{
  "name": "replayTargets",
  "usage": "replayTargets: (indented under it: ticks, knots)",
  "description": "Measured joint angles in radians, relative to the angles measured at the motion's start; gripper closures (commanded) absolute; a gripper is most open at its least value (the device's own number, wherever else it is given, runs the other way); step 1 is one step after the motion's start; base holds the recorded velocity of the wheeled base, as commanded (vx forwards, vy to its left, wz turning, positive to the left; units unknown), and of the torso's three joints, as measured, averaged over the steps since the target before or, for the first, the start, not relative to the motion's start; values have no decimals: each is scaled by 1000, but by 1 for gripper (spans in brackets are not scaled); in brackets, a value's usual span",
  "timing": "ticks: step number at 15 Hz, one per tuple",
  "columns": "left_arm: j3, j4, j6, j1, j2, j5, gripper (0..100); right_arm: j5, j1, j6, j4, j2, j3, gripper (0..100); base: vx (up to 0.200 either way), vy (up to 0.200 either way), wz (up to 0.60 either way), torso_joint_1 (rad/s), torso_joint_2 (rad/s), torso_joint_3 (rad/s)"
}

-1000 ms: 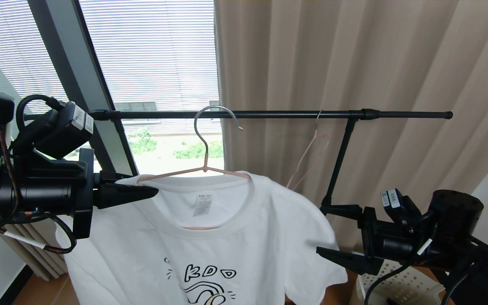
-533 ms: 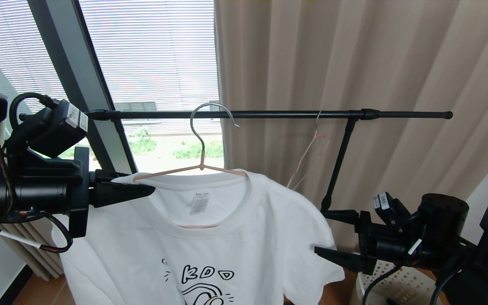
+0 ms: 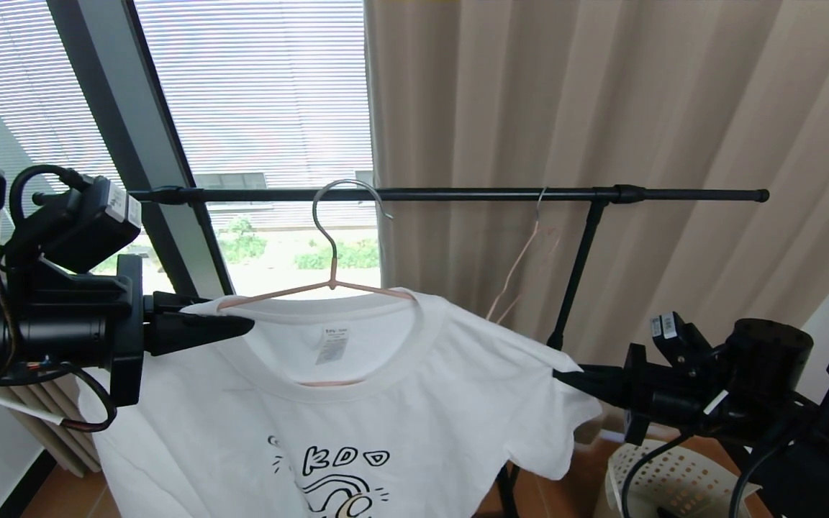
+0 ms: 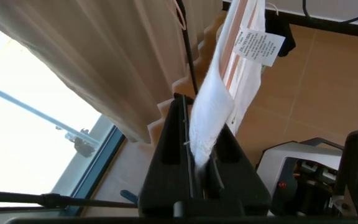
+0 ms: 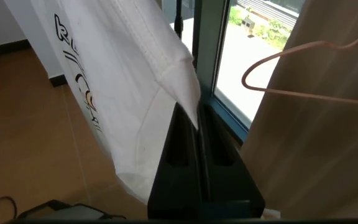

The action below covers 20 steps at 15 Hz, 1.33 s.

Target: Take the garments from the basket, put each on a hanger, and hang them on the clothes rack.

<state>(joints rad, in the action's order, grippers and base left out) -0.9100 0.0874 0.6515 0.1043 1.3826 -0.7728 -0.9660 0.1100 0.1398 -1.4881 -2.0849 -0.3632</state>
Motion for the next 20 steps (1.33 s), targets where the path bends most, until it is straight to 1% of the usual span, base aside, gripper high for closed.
replayTargets:
  ticks: [3,9,10,17,18,20]
  knots:
    - [3,0,0,-24,-2,0,100,0,-21,0,2,0,-11,100,0,0,0,0,0,0]
    - [4,0,-1,-53,3,0,100,0,-24,1,5,9,0,100,0,0,0,0,0,0]
    - [4,0,-2,-57,4,0,100,0,-24,4,3,12,7,0,0,0,0,0,0,0]
    - [-2,-1,-45,-87,22,7,100,1,-19,13,2,52,19,0,0,0,0,0,0,0]
    - [-4,-2,-51,-101,30,15,100,2,-18,11,4,61,17,0,0,0,0,0,0,0]
    - [-16,-1,-61,-130,51,58,100,17,-6,10,12,101,21,0,0,0,0,0,0,0]
